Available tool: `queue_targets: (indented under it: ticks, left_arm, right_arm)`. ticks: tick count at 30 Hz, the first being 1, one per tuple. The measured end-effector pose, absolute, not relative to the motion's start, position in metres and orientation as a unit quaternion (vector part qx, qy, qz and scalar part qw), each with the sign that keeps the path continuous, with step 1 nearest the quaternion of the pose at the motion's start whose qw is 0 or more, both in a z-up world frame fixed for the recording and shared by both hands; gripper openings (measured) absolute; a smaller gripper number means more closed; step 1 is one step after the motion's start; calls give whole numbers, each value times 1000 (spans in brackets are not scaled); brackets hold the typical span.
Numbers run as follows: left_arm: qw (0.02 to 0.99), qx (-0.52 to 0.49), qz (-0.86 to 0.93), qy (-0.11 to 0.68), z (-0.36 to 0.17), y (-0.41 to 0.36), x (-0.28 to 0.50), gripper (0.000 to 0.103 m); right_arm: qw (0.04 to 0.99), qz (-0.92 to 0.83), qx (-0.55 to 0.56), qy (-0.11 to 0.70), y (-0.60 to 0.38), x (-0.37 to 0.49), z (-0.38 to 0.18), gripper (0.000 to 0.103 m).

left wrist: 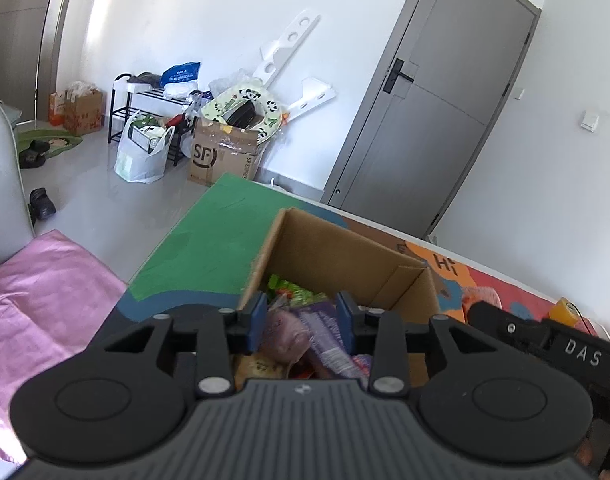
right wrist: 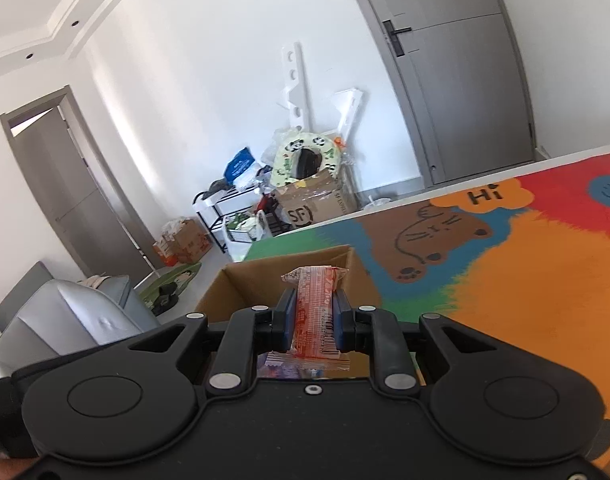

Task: Organize snacks
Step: 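Lower both snacks into the cardboard box and open both grippers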

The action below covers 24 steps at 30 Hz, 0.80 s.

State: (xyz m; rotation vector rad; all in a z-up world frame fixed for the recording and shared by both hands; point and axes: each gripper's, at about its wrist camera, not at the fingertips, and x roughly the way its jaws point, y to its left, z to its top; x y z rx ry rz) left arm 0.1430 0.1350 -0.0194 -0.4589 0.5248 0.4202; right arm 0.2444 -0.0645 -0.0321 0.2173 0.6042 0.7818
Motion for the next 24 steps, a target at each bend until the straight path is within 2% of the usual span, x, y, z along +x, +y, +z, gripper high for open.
queue_targets:
  ticks: [3, 5, 7, 12, 18, 22, 24]
  left_arm:
    - [919, -222, 201, 256, -19, 136, 139, 44]
    - [921, -221, 199, 254, -16, 135, 136, 53]
    - [922, -215, 204, 250, -15, 131, 133, 69]
    - [925, -211, 194, 249, -11, 122, 132, 75]
    - [930, -197, 187, 248, -9, 106, 128, 80]
    - [934, -183, 185, 245, -5, 93, 122, 89]
    - [936, -176, 180, 244, -3, 86, 119, 91]
  right_arm:
    - [869, 387, 108, 290, -60, 243, -30, 30]
    - [871, 386, 106, 284, -63, 239, -29, 41]
    - [875, 381, 103, 281, -68, 236, -28, 43]
    - [881, 361, 112, 284, -88, 235, -28, 49]
    - [890, 333, 122, 285, -117, 231, -32, 62]
    - [895, 320, 125, 283, -135, 224, -33, 76]
    - [898, 316, 127, 278, -144, 220, -32, 79]
